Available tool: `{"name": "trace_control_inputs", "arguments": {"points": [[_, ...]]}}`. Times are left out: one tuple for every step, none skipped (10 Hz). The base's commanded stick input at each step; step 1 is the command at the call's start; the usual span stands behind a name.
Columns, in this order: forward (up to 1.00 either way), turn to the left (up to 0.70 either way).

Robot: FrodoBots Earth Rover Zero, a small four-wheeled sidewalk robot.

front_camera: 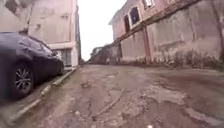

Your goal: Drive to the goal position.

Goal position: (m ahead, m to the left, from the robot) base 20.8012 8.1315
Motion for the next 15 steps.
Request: {"name": "trace_control_inputs", "arguments": {"points": [[0.70,0.00],[0.70,0.00],[0.70,0.00],[0.70,0.00],[0.70,0.00],[0.70,0.00],[0.70,0.00],[0.70,0.00],[0.70,0.00],[0.70,0.00],[0.70,0.00],[0.70,0.00],[0.70,0.00],[0.70,0.00],[0.70,0.05]]}}
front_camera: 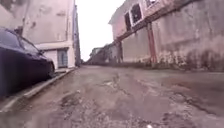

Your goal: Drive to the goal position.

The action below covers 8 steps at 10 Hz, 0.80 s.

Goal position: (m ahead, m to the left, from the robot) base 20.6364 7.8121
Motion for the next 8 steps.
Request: {"name": "trace_control_inputs", "arguments": {"points": [[0.70,0.14],[0.70,0.24],[0.70,0.35],[0.70,0.35],[0.70,0.32],[0.70,0.25],[0.70,0.00],[0.70,0.00]]}}
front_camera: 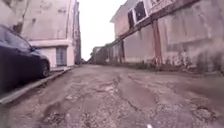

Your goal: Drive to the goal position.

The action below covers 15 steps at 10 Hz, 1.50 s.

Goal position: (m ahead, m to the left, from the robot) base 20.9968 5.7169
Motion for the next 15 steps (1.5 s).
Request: {"name": "trace_control_inputs", "arguments": {"points": [[0.70,0.00],[0.70,0.00],[0.70,0.00],[0.70,0.00],[0.70,0.00],[0.70,0.00],[0.70,0.00],[0.70,0.00],[0.70,0.00],[0.70,0.00],[0.70,0.00],[0.70,0.00],[0.70,0.00],[0.70,0.00],[0.70,0.00]]}}
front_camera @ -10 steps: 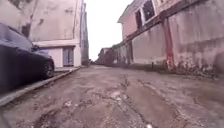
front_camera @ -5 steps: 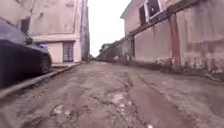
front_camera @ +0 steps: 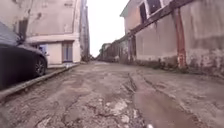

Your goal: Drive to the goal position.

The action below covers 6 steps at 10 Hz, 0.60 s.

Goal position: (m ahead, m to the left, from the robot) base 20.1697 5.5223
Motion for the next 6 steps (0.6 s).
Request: {"name": "trace_control_inputs", "arguments": {"points": [[0.70,0.00],[0.70,0.00],[0.70,0.00],[0.70,0.00],[0.70,0.00],[0.70,-0.11]]}}
